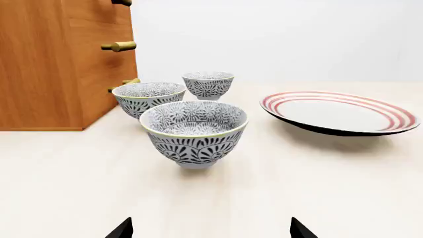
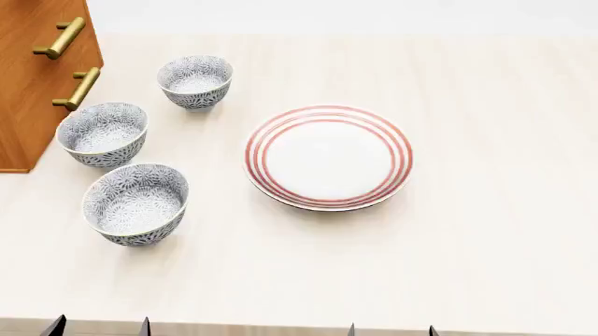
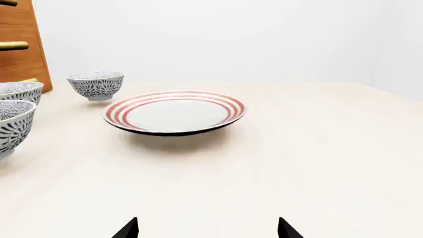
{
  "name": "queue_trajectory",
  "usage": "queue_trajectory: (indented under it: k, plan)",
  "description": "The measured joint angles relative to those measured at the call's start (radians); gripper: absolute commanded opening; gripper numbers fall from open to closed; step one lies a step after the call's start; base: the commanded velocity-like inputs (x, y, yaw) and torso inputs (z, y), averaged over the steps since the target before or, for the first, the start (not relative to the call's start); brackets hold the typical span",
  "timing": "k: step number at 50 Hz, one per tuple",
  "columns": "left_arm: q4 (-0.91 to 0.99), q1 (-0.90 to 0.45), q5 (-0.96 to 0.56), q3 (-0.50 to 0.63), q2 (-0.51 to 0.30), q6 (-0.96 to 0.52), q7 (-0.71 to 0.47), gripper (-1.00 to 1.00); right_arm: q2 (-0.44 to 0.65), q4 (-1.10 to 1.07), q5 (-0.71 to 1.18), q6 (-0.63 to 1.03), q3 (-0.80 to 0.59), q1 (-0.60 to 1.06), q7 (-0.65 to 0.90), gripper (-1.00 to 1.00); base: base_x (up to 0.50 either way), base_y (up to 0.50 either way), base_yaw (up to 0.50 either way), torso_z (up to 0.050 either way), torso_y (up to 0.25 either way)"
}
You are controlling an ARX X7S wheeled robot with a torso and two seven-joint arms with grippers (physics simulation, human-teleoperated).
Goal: Put the bowl at the front on the plate.
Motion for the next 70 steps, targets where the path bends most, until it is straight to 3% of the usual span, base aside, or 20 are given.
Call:
queue_trajectory:
  k: [28, 70]
  plan:
    - [0.018, -0.018, -0.051, 0.067, -0.054, -0.066, -0.07, 1.0, 0.053, -0.063, 0.118, 0.084, -0.042, 0.021, 0.056, 1.0, 0.0, 0.0, 0.0, 0.0, 0.0]
    - [0.467, -0.308, -0.133, 0.146, -0.11, -0.68, -0.119, 1.0, 0.191, -0.49, 0.309, 0.653, -0.051, 0.258, 0.135, 1.0, 0.0, 0.0, 0.0, 0.0, 0.0]
